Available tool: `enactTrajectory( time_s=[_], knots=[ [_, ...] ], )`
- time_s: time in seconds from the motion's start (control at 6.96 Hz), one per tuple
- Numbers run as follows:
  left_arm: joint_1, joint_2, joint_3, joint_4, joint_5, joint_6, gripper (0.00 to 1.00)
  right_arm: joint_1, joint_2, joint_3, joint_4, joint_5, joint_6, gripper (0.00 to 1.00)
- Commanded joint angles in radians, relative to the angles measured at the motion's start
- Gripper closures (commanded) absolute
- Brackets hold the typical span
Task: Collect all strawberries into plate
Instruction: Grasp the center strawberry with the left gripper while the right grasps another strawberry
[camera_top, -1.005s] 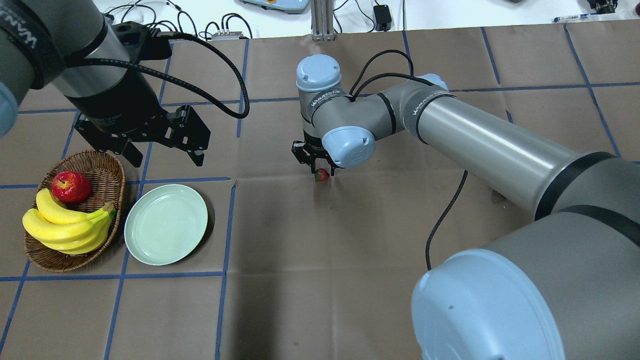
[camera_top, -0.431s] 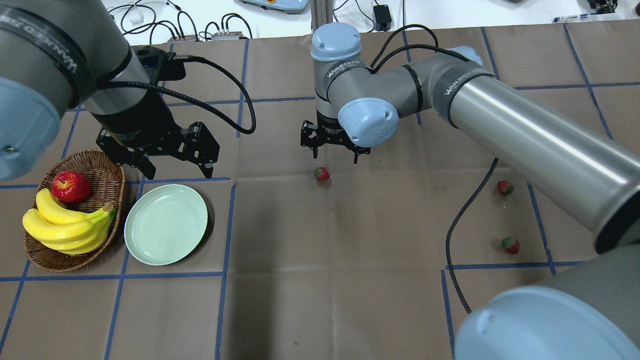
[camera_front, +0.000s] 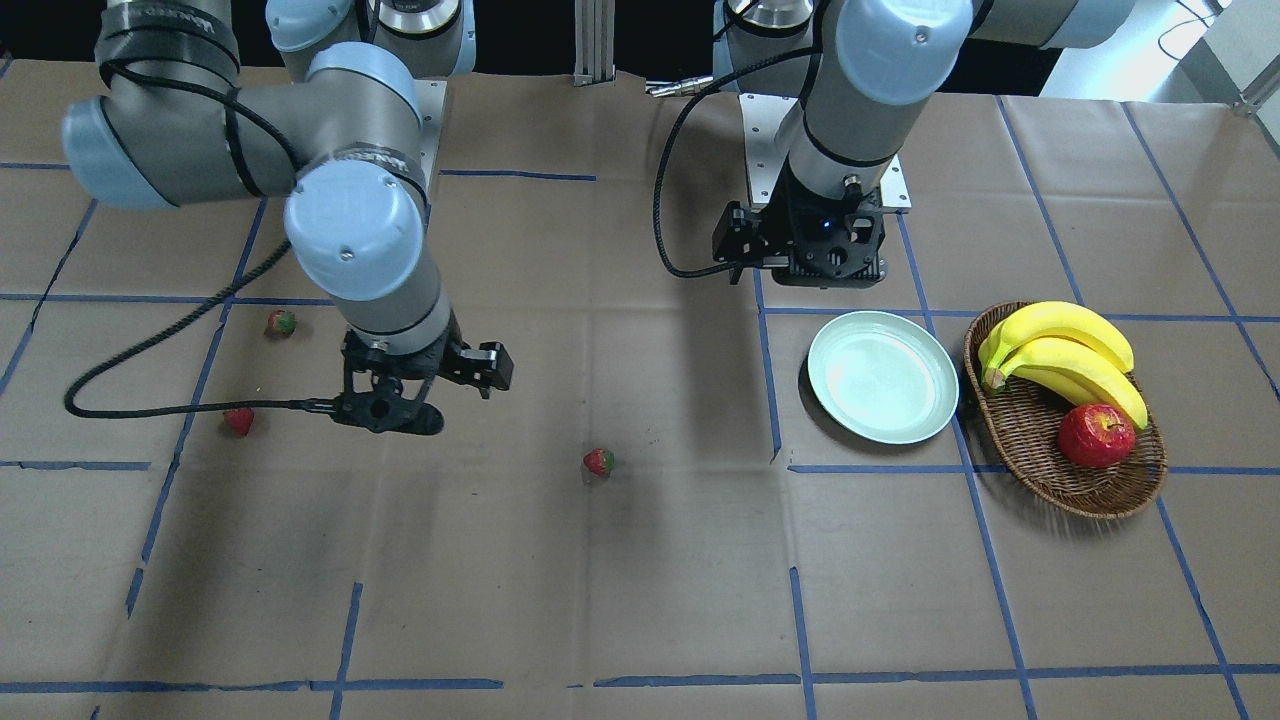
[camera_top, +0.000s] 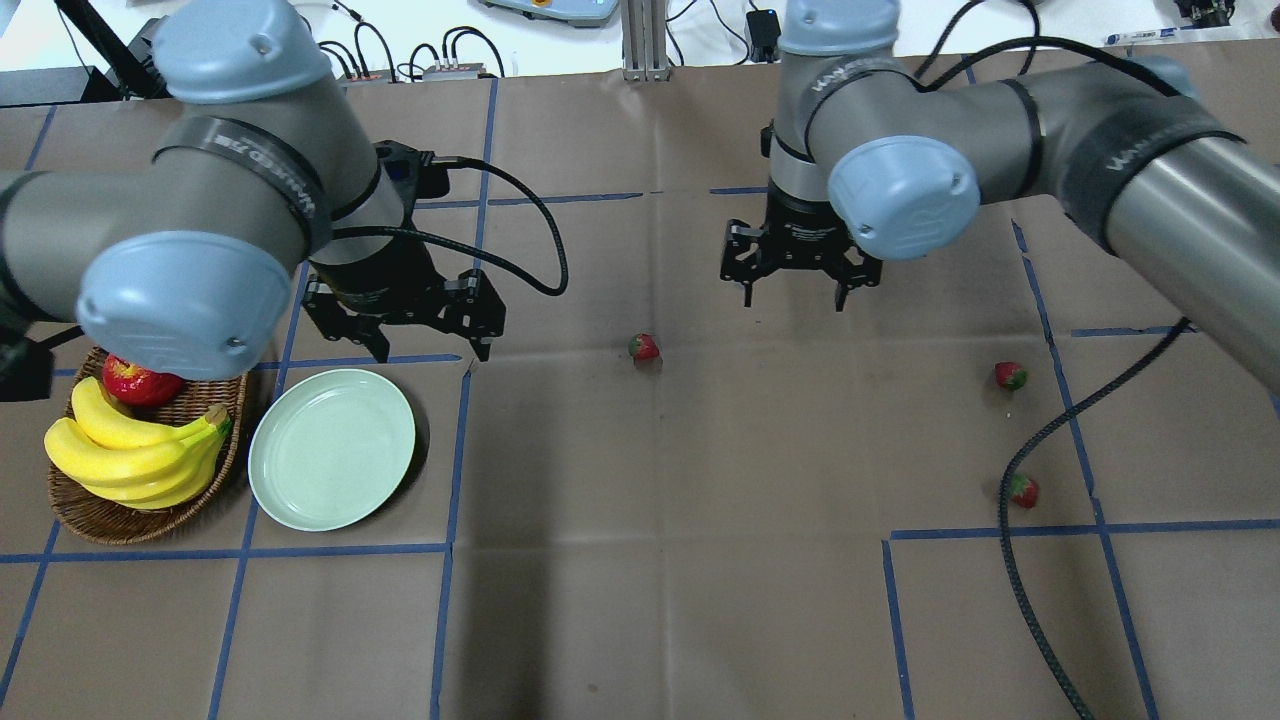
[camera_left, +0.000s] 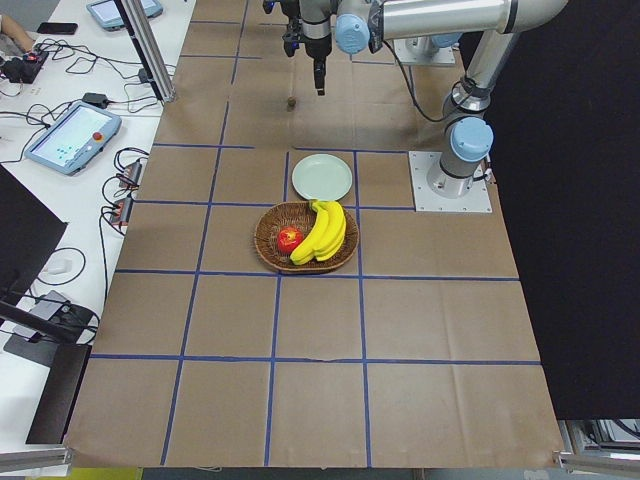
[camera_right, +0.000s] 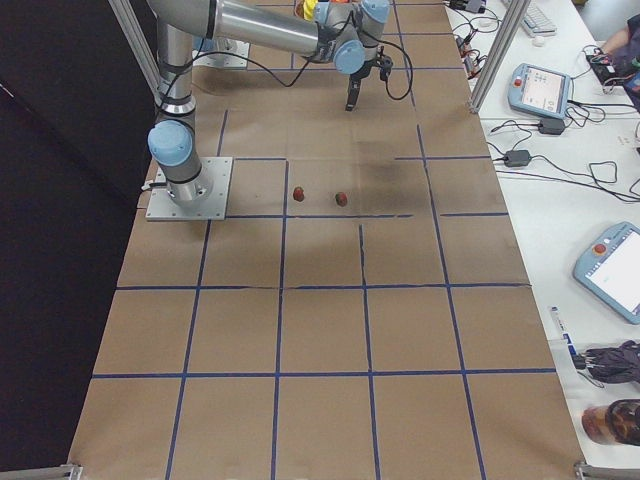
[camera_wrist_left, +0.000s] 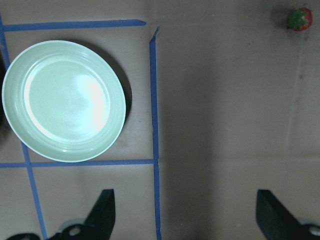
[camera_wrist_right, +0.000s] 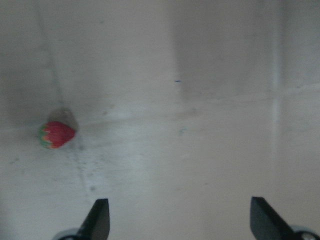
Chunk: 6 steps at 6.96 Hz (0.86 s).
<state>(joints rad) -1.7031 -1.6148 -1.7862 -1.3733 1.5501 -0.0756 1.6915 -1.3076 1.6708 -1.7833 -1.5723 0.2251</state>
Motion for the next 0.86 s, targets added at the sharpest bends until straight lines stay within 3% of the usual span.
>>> enactTrajectory(
  time_s=[0.0, 0.43, 0.72],
  knots=[
    [-0.11, -0.191, 0.004, 0.244, 0.002, -0.016, 0.0, -0.178, -0.154, 0.197, -0.013, -0.023, -0.233, 0.0],
    [-0.144, -0.351, 0.024, 0.434, -0.096, -0.111, 0.01, -0.396, -0.379, 0.433, -0.068, -0.021, -0.493, 0.0],
    [-0.147, -0.418, 0.024, 0.542, -0.096, -0.154, 0.03, -0.475, -0.4, 0.591, -0.279, -0.02, -0.619, 0.0]
  ],
)
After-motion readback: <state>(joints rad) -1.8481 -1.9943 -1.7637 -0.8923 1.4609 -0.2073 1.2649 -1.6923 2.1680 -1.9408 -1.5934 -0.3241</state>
